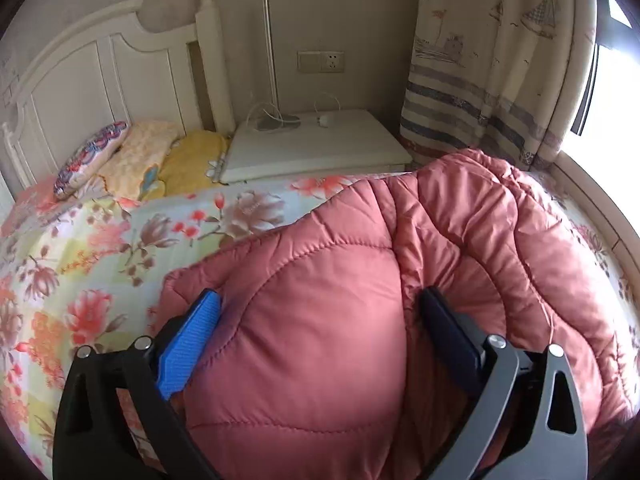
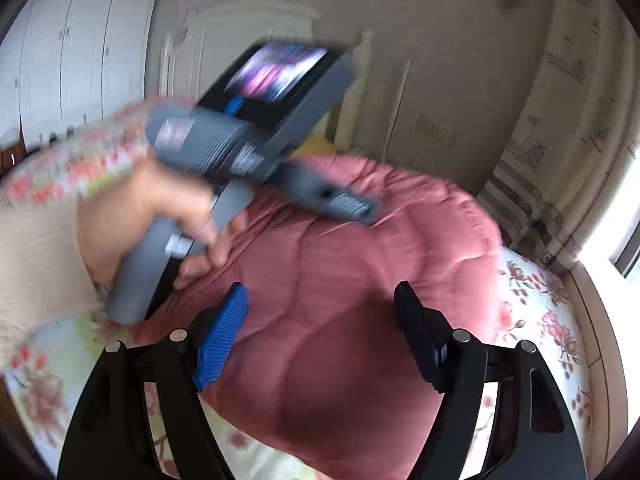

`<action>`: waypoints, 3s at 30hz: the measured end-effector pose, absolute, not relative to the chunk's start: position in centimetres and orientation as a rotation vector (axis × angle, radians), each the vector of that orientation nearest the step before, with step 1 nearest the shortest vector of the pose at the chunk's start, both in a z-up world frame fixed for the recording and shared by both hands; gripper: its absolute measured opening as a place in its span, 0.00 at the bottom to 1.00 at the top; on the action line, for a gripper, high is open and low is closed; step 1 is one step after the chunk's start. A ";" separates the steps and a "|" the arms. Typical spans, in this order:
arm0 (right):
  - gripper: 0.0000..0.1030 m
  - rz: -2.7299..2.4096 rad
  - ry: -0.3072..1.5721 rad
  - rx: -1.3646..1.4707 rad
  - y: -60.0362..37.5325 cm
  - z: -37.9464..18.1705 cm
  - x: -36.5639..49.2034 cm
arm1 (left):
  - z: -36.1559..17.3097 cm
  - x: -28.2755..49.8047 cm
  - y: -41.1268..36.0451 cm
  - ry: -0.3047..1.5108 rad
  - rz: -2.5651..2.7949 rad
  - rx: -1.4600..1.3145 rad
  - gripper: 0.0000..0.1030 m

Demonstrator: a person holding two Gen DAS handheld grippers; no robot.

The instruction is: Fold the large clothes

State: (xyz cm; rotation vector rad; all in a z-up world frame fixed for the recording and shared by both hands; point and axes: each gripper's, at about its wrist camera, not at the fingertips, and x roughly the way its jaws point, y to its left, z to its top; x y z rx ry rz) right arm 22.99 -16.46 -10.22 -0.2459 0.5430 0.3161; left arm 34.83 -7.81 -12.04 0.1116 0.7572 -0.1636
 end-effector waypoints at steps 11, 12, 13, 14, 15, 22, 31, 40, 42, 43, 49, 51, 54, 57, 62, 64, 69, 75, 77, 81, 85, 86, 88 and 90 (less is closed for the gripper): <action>0.72 0.180 0.691 -0.025 -24.0 -14.0 31.1 | -11.9 33.9 -7.4 0.728 -0.123 0.071 0.98; 0.72 0.186 0.701 -0.016 -24.2 -13.8 31.2 | -11.9 34.0 -7.4 0.730 -0.124 0.067 0.98; 0.72 0.185 0.705 -0.021 -24.1 -13.5 31.4 | -11.9 34.0 -7.3 0.733 -0.125 0.061 0.98; 0.72 0.180 0.705 -0.041 -23.9 -13.3 31.4 | -11.9 34.1 -7.2 0.736 -0.125 0.058 0.98; 0.73 0.179 0.705 -0.057 -23.7 -13.2 31.5 | -11.9 34.1 -7.2 0.738 -0.125 0.056 0.98; 0.73 0.110 0.585 -0.108 -22.9 -8.2 27.6 | -12.0 34.1 -6.7 0.744 -0.116 0.030 0.98; 0.82 0.124 0.653 -0.210 -20.2 -13.8 28.0 | -12.0 34.1 -6.7 0.753 -0.086 0.026 0.98; 0.84 0.170 0.716 -0.083 -23.1 -11.1 27.5 | -9.5 30.8 -2.5 0.777 -0.022 -0.157 0.98; 0.84 0.139 0.691 -0.057 -23.7 -9.6 26.1 | -8.2 28.2 -1.5 0.726 0.024 -0.141 0.98; 0.84 0.122 0.664 -0.055 -24.0 -8.3 24.9 | -7.6 27.0 -1.2 0.692 0.042 -0.121 0.98; 0.84 0.036 0.499 -0.074 -24.3 -2.4 18.3 | -2.2 17.6 -1.6 0.480 0.149 0.124 0.98; 0.84 -0.011 0.416 -0.046 -24.9 0.1 15.6 | 0.0 14.5 -2.2 0.396 0.223 0.192 0.98; 0.84 -0.038 0.328 0.000 -26.0 2.7 12.5 | 2.7 10.0 -2.8 0.283 0.273 0.210 0.98; 0.84 -0.015 0.287 0.048 -27.0 4.4 10.0 | 4.1 6.6 -2.9 0.255 0.185 0.161 0.98; 0.84 0.000 0.314 0.037 -27.2 3.9 8.5 | 3.3 3.3 -3.0 0.271 0.103 0.048 0.98; 0.84 -0.023 0.336 0.010 -26.9 3.1 8.5 | 2.1 2.9 -3.4 0.330 0.059 0.028 0.98; 0.84 -0.031 0.399 -0.008 -26.2 1.2 8.7 | 0.2 2.4 -4.1 0.390 0.067 0.041 0.98; 0.84 -0.016 0.439 -0.028 -24.7 -0.2 8.7 | -0.2 2.1 -4.6 0.481 0.030 0.060 0.98; 0.84 -0.004 0.455 -0.027 -24.2 -0.6 8.6 | -0.2 2.0 -4.6 0.494 0.019 0.064 0.98; 0.84 0.025 0.467 -0.045 -23.1 -0.9 8.2 | -0.1 1.4 -4.4 0.473 0.027 0.051 0.98; 0.84 0.052 0.464 -0.061 -22.1 -0.8 7.6 | 0.4 1.0 -4.0 0.452 0.017 0.022 0.98; 0.84 0.058 0.465 -0.064 -22.1 -0.8 7.6 | 0.6 0.9 -3.9 0.444 0.019 0.019 0.98; 0.84 0.063 0.464 -0.067 -21.6 -0.8 7.3 | 0.7 0.7 -3.7 0.428 0.021 0.017 0.98; 0.84 0.061 0.462 -0.058 -21.4 -0.7 7.2 | 0.9 0.6 -3.6 0.420 0.021 0.015 0.98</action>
